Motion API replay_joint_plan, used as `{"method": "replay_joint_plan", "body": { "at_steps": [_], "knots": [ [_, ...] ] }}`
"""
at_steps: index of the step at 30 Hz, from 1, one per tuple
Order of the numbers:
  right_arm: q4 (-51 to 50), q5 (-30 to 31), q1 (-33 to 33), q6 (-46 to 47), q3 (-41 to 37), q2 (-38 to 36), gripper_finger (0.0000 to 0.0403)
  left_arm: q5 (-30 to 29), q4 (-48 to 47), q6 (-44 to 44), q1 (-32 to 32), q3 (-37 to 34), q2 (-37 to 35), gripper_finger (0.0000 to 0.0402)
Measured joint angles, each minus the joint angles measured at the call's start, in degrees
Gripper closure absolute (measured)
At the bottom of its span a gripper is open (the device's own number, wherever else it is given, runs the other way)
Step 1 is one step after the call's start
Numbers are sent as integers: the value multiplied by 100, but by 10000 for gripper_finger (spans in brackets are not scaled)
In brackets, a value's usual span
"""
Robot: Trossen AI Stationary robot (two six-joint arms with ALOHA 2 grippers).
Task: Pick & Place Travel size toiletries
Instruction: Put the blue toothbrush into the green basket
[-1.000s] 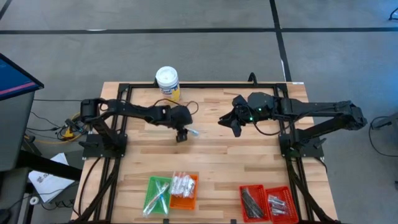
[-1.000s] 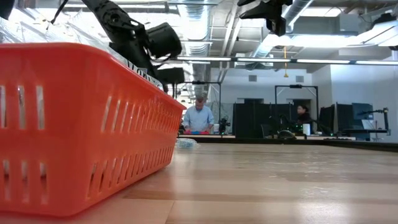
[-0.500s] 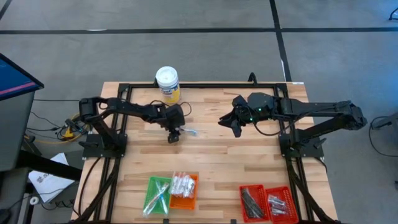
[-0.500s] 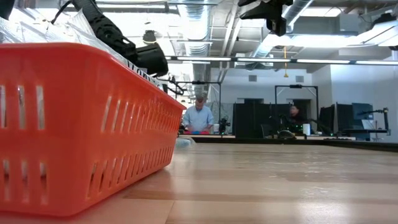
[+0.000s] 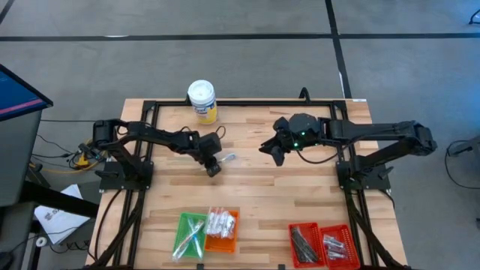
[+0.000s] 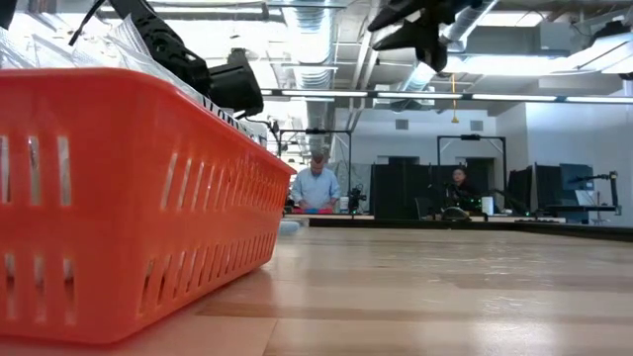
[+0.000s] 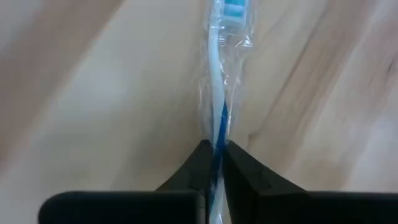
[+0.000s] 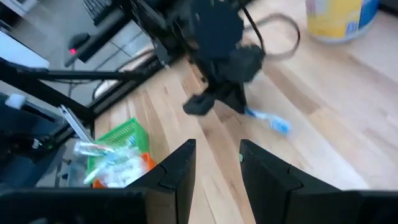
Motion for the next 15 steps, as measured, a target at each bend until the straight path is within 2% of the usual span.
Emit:
{"method": "replay_joint_plan", "body": {
  "at_steps": [5,9,15],
  "knots": [
    [43,-365,32,64,-5,151,285,203,-315,-1407,-13,-81,-548,395],
    [186,-452,94,-42,-5,151,285,244,-373,-2420,-51,-41,-1438,395],
    [373,-534,264,-428,2,-43,285,175,-491,-4045,-605,-39,-2665,396]
  ]
}}
